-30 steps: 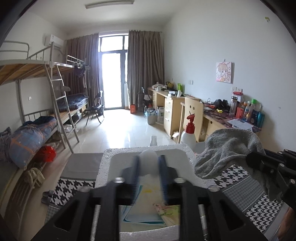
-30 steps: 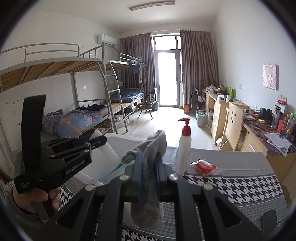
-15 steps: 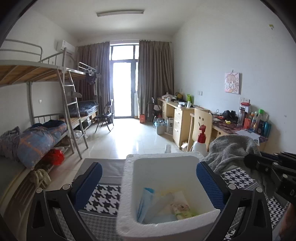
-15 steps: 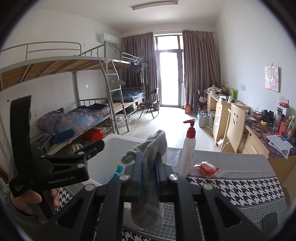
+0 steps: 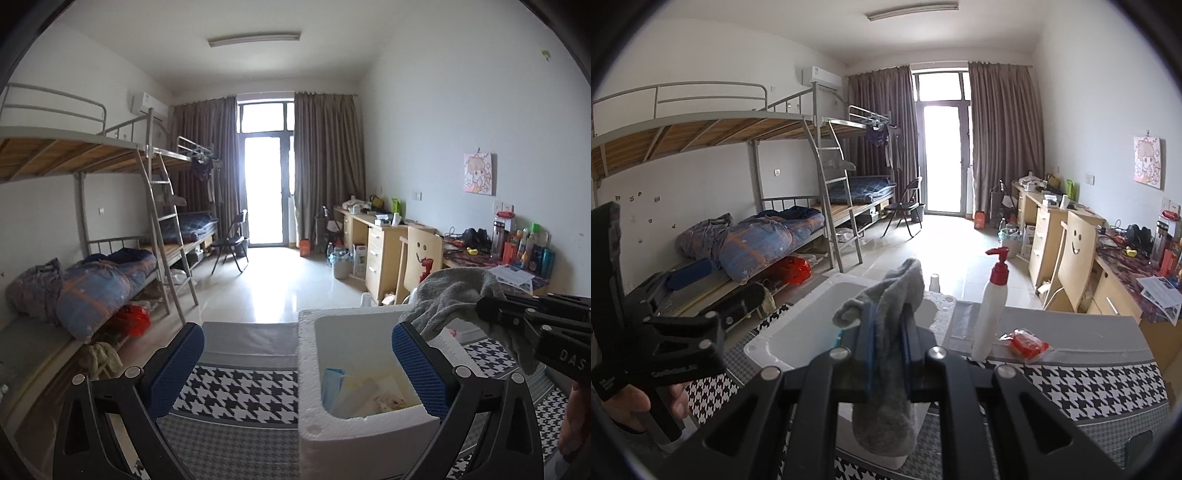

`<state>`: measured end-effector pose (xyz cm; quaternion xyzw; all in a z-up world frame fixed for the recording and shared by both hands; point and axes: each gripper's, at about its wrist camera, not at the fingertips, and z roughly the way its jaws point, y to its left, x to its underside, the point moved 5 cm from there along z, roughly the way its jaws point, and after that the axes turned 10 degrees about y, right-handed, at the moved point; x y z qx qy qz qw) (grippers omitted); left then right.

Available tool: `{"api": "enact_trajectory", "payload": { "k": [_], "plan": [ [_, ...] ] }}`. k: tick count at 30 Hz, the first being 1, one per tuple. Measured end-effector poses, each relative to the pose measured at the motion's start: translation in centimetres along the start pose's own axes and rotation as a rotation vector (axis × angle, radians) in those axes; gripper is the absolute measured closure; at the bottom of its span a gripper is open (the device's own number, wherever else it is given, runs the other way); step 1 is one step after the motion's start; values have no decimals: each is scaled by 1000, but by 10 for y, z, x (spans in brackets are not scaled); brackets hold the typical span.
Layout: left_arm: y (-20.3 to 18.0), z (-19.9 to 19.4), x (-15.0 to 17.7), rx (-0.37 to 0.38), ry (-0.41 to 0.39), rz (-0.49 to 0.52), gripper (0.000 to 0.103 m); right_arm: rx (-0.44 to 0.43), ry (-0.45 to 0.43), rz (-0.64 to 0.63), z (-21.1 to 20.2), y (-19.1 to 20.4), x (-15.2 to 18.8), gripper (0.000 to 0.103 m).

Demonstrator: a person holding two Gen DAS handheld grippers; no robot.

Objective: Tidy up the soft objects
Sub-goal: 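Lower the grey cloth into the foam box and open the right tool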

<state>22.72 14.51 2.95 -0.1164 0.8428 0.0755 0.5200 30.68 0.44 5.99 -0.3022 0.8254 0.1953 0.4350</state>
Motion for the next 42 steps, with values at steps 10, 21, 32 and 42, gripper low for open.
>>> {"api": "enact_trajectory", "payload": {
  "k": [10, 21, 32, 42],
  "plan": [
    [11, -4, 10, 1, 5, -15, 1, -5, 20, -5, 12, 2, -4, 88],
    [25, -11, 17, -17, 10, -27, 1, -33, 75, 1, 40, 5, -2, 88],
    [33, -15, 21, -17, 10, -51, 1, -56, 139, -1, 59, 13, 5, 84],
    [33, -15, 20, -8, 5, -50, 1, -70, 118, 3, 49, 14, 8, 25]
  ]
}}
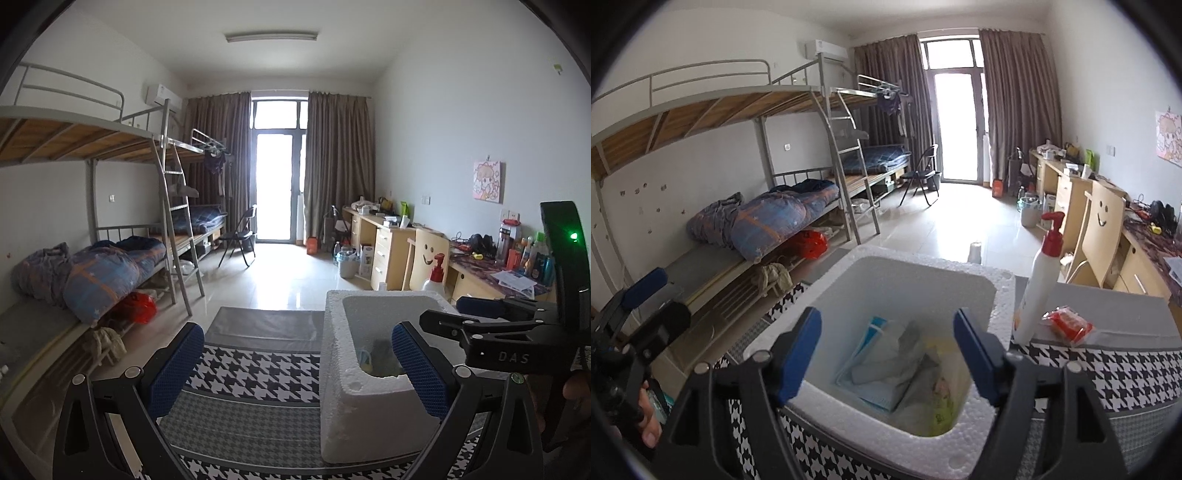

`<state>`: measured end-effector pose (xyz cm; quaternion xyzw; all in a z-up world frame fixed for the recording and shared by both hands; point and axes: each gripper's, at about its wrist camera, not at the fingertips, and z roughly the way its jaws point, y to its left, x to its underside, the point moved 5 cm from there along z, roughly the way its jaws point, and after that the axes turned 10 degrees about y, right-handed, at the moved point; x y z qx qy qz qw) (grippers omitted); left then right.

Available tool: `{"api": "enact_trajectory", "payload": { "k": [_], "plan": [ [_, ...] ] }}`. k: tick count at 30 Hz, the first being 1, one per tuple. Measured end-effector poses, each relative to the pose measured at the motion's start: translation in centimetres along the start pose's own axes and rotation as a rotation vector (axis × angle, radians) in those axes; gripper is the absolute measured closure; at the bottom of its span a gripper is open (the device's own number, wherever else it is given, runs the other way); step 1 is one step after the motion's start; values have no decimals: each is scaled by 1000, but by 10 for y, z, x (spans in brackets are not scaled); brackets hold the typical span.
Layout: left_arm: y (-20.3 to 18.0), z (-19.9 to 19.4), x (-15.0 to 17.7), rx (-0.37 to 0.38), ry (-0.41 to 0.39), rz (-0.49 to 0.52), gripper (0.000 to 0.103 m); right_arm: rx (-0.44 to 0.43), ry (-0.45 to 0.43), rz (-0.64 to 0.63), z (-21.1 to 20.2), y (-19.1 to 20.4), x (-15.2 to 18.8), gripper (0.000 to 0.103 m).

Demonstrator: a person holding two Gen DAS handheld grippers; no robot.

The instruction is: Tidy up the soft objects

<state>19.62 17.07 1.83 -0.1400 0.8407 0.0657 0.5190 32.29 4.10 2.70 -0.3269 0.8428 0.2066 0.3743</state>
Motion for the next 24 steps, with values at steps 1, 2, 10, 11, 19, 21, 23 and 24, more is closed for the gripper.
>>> {"api": "enact_trajectory", "payload": {
  "k": [1, 2, 10, 11, 19, 21, 23, 24],
  "plan": [
    [0, 0, 0, 1, 1, 0, 1, 1, -1, -2, -1, 1, -1, 25],
    [-1, 0, 0, 4, 4, 3, 1, 1, -3, -3, -3, 1, -1, 25],
    [-6, -5, 0, 3, 9, 17, 1, 20, -46, -2, -22, -2, 1, 17],
    [-7, -5, 0, 3, 11, 17, 1, 22, -57, 15, -25, -4, 1, 17],
    [-17, -18, -3, 11, 3, 29, 1, -7, -81, 85, -43, -17, 6, 4],
    [-19, -20, -3, 16, 2, 33, 1, -8, -91, 84, -49, -16, 9, 1],
    [-22, -24, -4, 19, -3, 35, 1, 8, -101, 76, -55, -15, 11, 1],
    [-23, -27, -3, 24, -6, 38, 1, 14, -108, 75, -59, -15, 12, 1]
  ]
}}
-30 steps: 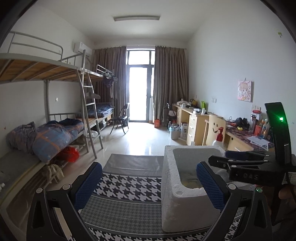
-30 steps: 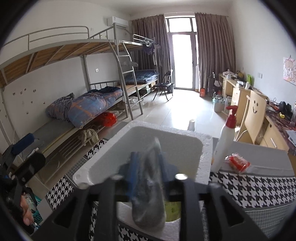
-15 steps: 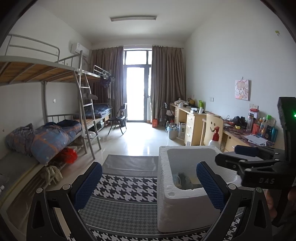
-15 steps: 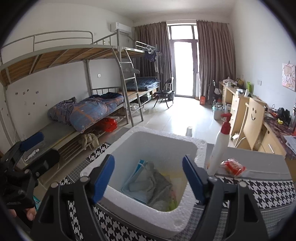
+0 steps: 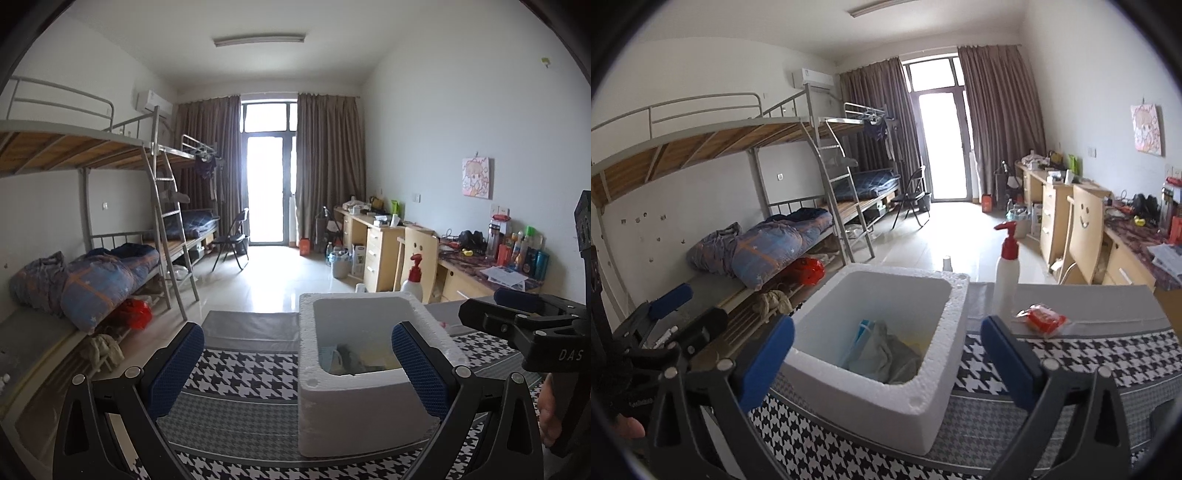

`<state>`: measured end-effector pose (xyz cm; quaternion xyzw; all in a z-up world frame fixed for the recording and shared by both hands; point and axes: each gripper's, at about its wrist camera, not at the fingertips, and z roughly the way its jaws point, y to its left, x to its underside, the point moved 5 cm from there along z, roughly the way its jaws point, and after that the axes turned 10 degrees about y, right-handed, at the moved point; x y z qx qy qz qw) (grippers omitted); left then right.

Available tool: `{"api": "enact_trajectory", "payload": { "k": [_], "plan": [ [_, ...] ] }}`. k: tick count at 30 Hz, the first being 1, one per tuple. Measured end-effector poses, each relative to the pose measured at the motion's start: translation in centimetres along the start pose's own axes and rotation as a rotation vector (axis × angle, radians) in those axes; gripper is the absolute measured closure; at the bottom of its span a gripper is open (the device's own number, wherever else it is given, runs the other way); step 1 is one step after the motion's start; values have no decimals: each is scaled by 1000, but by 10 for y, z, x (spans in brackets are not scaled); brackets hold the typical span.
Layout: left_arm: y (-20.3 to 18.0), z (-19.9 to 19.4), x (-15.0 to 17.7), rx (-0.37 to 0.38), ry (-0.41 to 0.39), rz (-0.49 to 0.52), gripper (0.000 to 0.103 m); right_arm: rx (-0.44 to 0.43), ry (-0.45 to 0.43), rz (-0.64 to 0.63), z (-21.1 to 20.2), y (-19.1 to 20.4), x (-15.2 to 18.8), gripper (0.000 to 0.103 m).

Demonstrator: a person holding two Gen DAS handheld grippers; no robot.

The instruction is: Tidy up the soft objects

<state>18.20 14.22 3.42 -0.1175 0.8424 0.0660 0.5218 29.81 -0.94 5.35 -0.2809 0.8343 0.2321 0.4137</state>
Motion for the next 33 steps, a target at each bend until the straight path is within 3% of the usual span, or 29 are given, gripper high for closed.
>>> {"api": "enact_trajectory", "payload": {
  "k": [33],
  "plan": [
    [-32, -59, 26, 62, -64, 22, 1, 36, -85, 24, -76, -1, 44, 1]
  ]
}}
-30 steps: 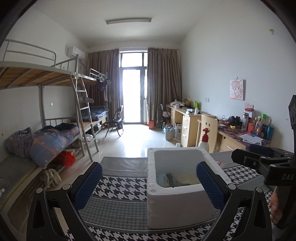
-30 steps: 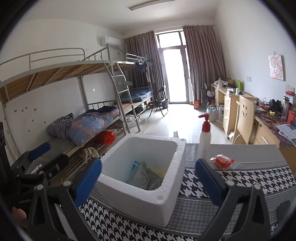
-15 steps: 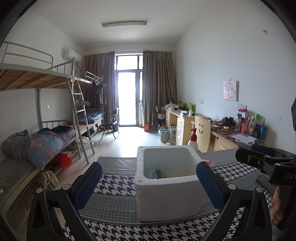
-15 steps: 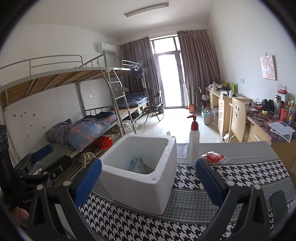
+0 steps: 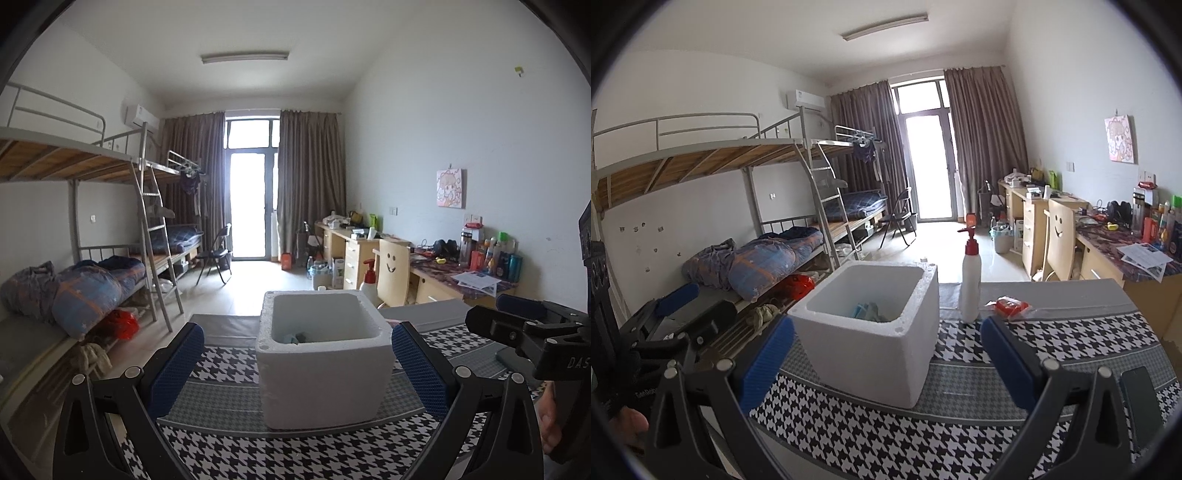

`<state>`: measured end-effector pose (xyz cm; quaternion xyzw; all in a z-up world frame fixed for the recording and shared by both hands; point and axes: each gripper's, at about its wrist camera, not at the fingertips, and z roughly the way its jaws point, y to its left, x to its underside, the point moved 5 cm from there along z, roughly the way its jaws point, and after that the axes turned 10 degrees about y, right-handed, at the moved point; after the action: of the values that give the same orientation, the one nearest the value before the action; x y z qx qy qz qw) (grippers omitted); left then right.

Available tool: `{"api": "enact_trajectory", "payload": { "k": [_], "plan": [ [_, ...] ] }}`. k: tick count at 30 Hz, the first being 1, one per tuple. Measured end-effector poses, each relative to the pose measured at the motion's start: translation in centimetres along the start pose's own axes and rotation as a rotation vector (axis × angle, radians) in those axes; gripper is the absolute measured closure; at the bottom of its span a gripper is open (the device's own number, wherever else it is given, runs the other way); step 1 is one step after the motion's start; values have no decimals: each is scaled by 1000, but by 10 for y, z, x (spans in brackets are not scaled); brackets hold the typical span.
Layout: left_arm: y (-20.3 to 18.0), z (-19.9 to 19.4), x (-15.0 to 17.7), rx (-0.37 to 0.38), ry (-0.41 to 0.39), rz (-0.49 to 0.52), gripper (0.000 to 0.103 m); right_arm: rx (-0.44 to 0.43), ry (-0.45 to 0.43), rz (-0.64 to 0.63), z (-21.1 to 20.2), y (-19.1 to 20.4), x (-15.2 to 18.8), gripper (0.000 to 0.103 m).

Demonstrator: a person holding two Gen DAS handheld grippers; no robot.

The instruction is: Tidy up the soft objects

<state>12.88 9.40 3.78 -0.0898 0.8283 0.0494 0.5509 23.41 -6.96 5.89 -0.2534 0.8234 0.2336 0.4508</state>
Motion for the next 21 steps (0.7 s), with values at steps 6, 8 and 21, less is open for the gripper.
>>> {"api": "enact_trajectory", "payload": {
  "k": [6, 8, 21],
  "plan": [
    [-3, -9, 5, -4, -7, 11, 1, 6, -14, -3, -10, 3, 9, 1],
    [-3, -13, 6, 1, -14, 9, 1, 5, -17, -3, -13, 5, 12, 1],
    [-2, -33, 25, 13, -55, 6, 1, 38, -60, -32, -32, 15, 33, 1]
  ]
}}
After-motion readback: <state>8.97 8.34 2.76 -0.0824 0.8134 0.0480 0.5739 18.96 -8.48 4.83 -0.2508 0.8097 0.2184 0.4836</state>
